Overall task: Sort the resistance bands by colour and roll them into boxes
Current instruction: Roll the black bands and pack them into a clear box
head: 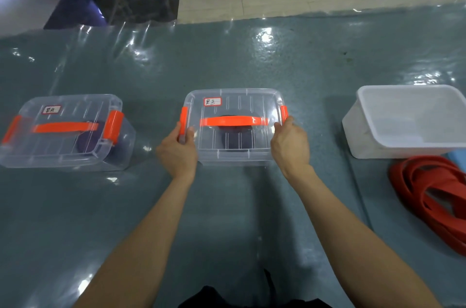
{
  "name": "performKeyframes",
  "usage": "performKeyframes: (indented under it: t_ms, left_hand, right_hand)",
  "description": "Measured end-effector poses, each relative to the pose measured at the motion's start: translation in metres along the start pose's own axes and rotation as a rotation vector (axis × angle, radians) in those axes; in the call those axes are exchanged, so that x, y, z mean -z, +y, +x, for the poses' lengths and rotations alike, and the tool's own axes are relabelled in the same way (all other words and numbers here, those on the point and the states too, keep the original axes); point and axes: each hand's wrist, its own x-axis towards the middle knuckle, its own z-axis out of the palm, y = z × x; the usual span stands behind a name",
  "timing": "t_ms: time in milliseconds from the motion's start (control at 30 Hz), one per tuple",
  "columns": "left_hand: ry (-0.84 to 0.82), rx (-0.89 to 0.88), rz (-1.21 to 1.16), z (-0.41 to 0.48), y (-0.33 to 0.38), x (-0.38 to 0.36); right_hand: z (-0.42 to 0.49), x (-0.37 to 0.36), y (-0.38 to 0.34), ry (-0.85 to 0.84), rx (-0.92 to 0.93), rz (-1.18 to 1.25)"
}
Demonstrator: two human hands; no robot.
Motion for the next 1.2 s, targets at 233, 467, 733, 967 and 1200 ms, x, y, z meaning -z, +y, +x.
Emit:
performKeyframes:
  t_ms: [233, 467, 733, 967, 1200]
  left_hand:
    - [-0.083, 0.004, -0.046, -0.006, -0.007, 0.005]
    - [0.000, 0.058, -0.053, -0.022, 0.010, -0.009]
    - [-0.253, -0.017, 0.120, -0.010, 0.011, 0.016]
    - [-0.295, -0.551, 0.445, -0.065, 0.029, 0.083]
    - [-0.500, -0.893, 0.588, -0.176, 0.029, 0.072]
  right_hand:
    - [-0.016, 0.004, 0.010, -0.126, 0.021, 0.325]
    - [-0.009, -0.001, 0.010, -0.138, 0.038, 0.365]
    - [-0.006, 0.004, 0.008, -0.126, 0.077, 0.278]
    - [-0.065, 0.056, 0.052, -0.054, 0.360, -0.002]
    - [-0.177, 0.079, 0.124, -0.165, 0.419, -0.313]
